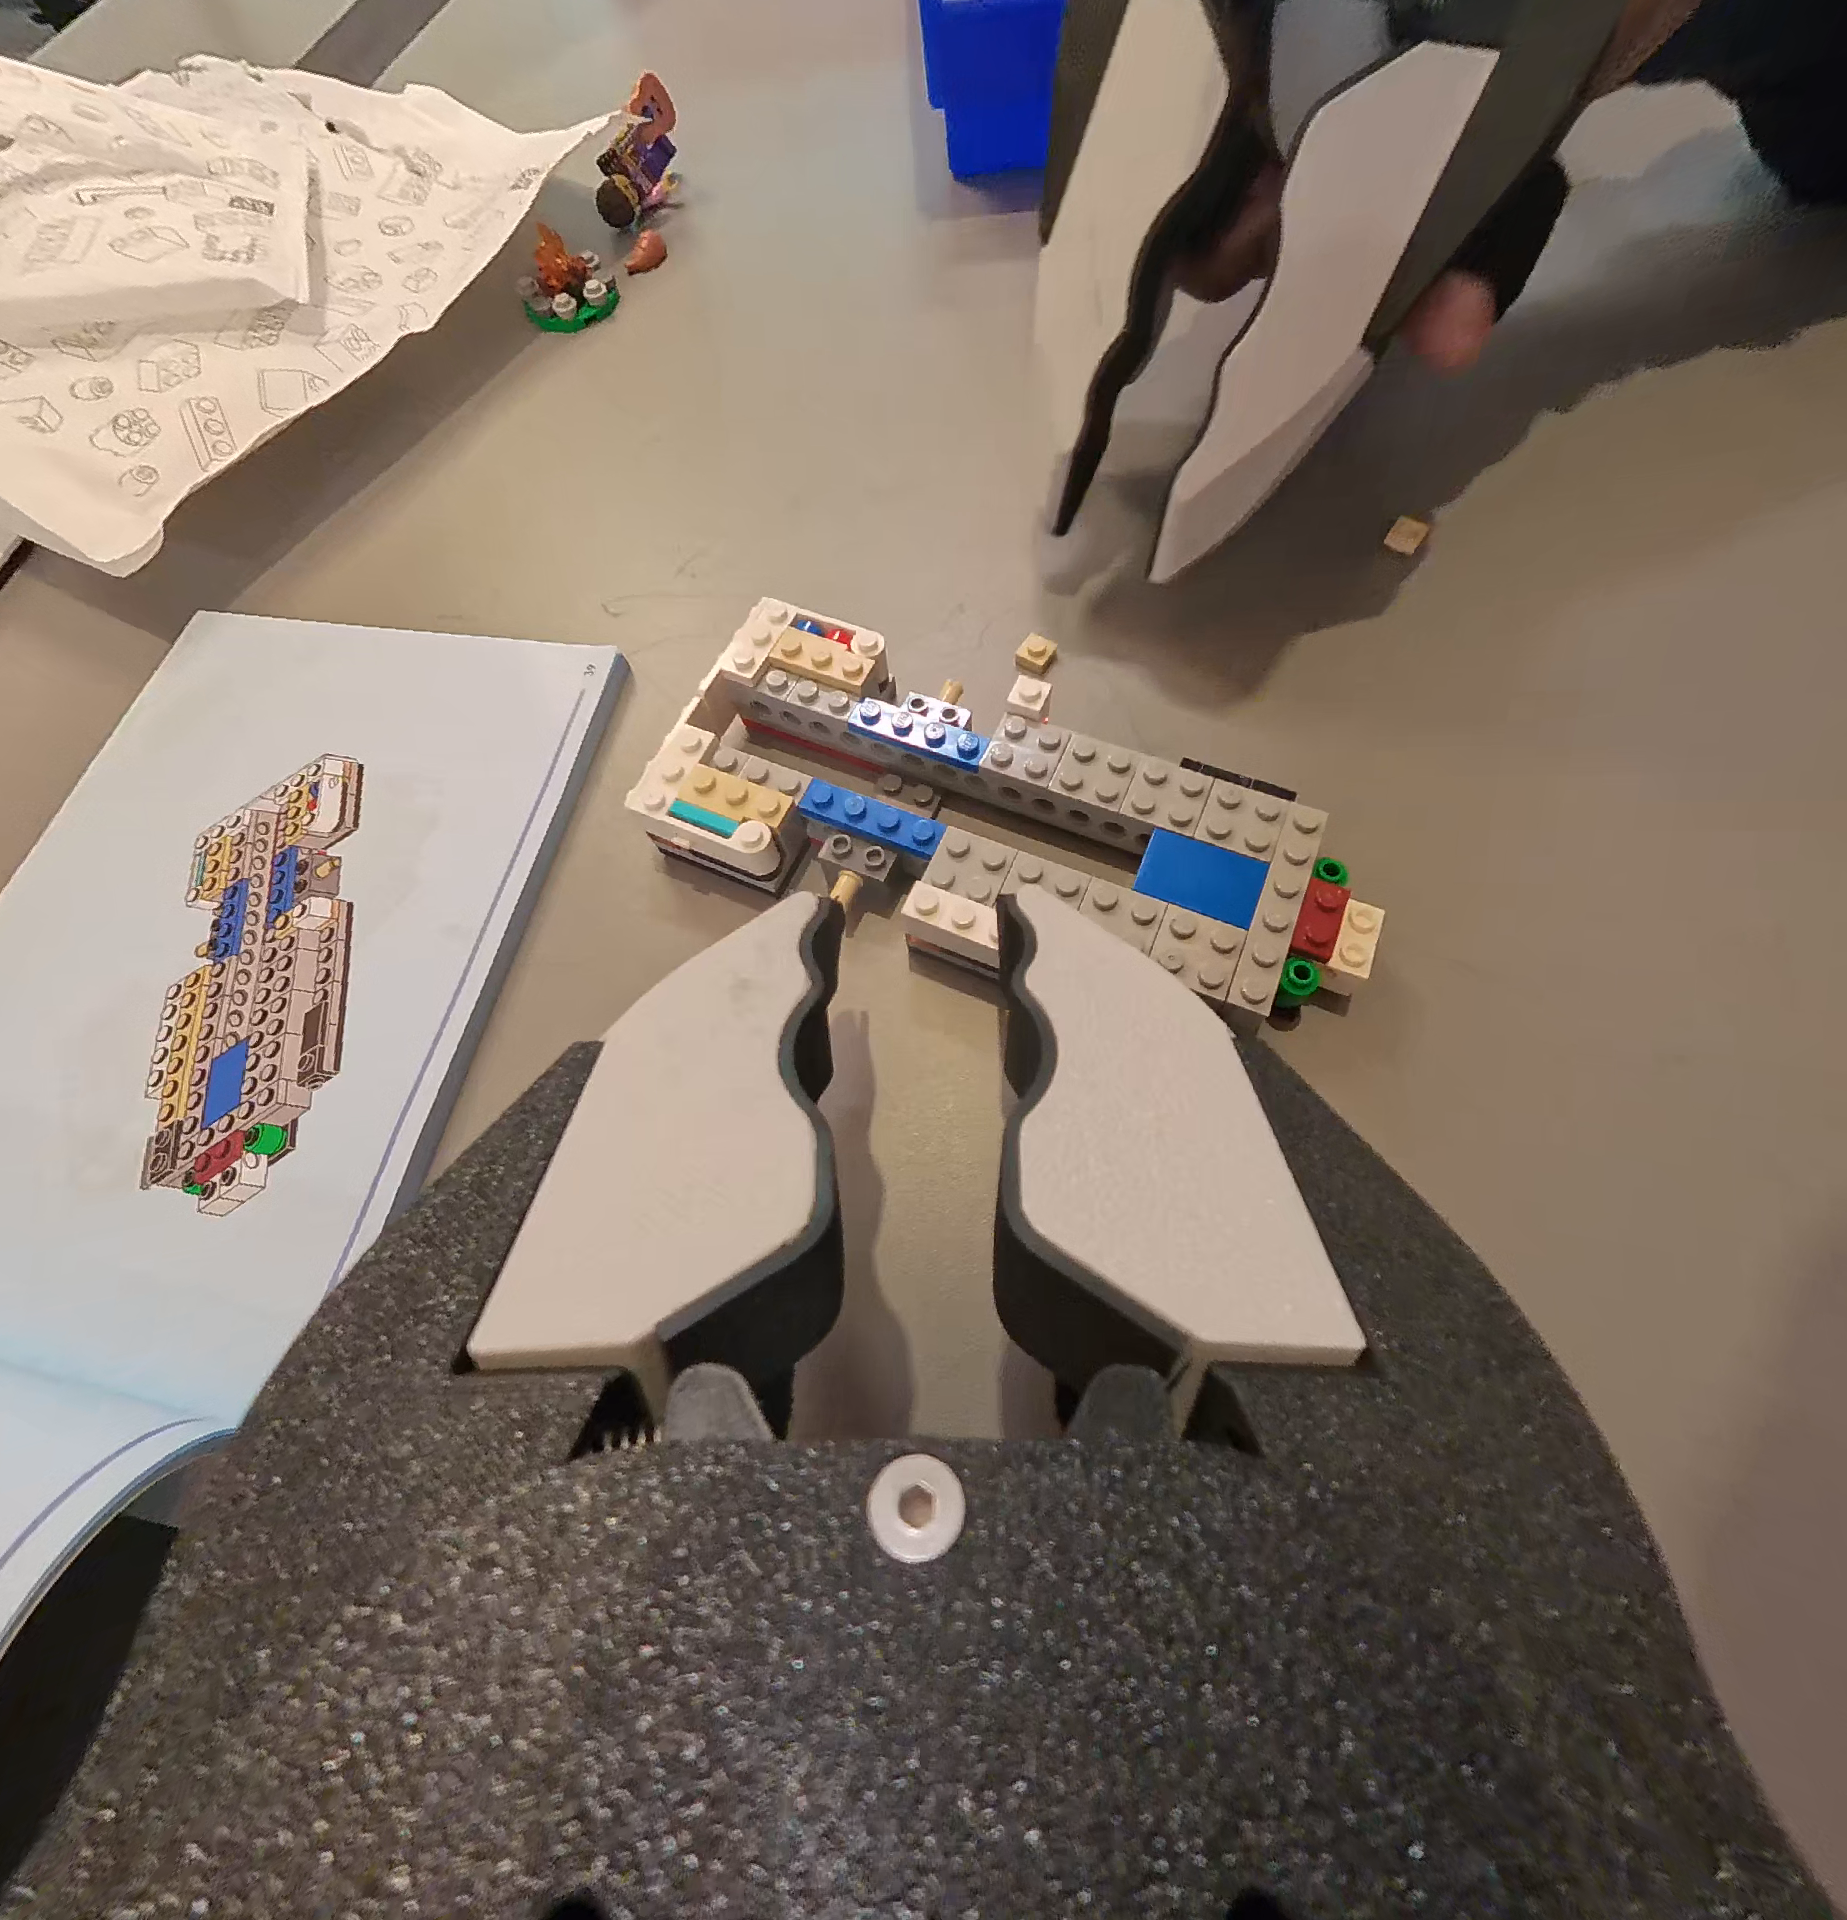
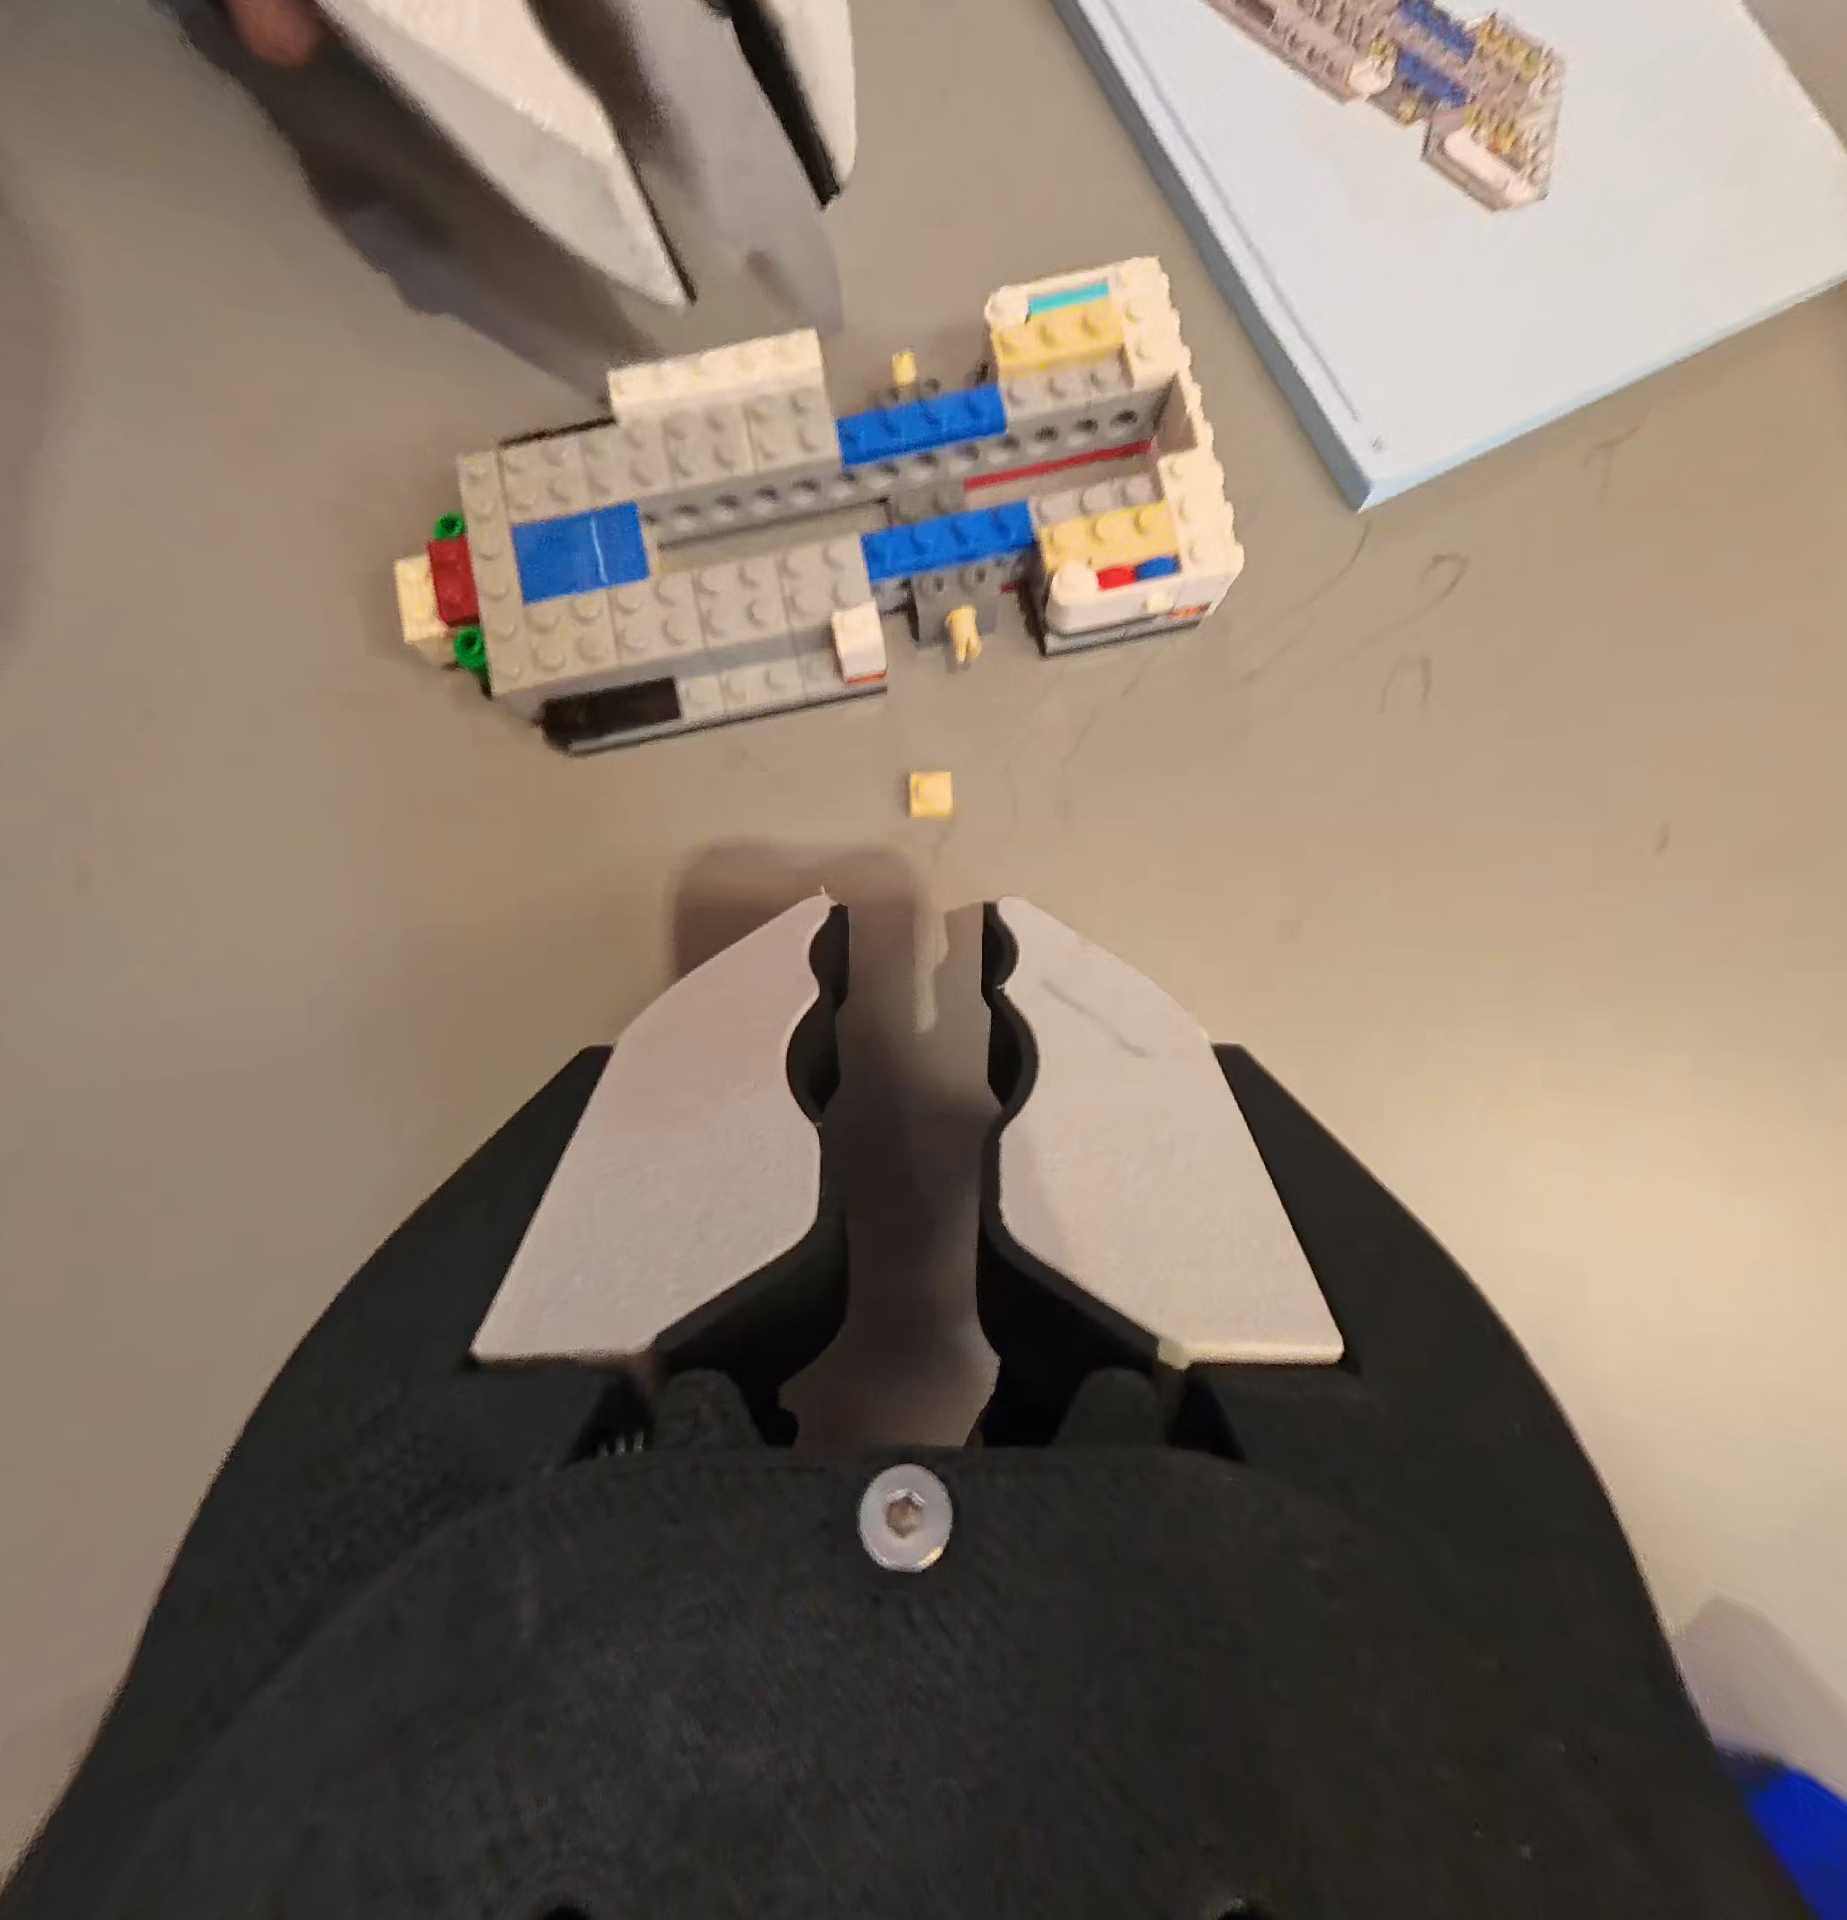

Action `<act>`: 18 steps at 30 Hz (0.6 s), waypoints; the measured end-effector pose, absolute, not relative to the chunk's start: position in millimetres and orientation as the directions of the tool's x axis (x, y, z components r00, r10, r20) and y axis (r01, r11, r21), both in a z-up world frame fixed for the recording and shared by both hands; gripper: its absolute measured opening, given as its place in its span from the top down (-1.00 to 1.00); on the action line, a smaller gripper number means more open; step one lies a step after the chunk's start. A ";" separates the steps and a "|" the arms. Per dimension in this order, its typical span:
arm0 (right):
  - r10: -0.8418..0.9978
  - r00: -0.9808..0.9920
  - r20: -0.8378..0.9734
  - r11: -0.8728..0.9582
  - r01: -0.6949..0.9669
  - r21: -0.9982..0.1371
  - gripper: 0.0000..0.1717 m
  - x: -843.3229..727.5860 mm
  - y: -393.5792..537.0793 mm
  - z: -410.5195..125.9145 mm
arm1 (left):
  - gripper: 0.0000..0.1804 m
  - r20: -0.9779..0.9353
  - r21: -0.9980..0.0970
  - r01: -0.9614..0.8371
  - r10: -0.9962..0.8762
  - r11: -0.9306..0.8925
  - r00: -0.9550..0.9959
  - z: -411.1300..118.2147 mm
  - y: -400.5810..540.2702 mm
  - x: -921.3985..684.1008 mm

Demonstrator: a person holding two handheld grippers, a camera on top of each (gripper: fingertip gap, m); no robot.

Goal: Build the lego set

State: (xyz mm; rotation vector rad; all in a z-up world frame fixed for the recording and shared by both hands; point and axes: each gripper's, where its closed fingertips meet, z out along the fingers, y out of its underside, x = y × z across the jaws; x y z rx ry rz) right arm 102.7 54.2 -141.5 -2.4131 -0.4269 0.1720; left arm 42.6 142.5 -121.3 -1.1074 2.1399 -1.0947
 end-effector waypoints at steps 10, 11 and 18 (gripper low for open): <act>0.492 0.868 0.064 -0.584 0.384 -0.715 0.62 71.0 84.6 -125.5 | 0.67 0.043 -0.840 -0.475 -0.839 0.264 -0.542 -118.7 145.8 39.9; 0.524 0.844 0.113 -0.557 0.441 -0.704 0.52 69.4 86.0 -125.3 | 0.67 0.049 -0.841 -0.475 -0.838 0.260 -0.544 -118.4 145.7 39.5; 0.701 0.614 0.364 -0.371 0.749 -0.550 0.32 68.6 93.5 -109.6 | 0.67 0.065 -0.835 -0.485 -0.829 0.259 -0.555 -119.7 144.2 36.0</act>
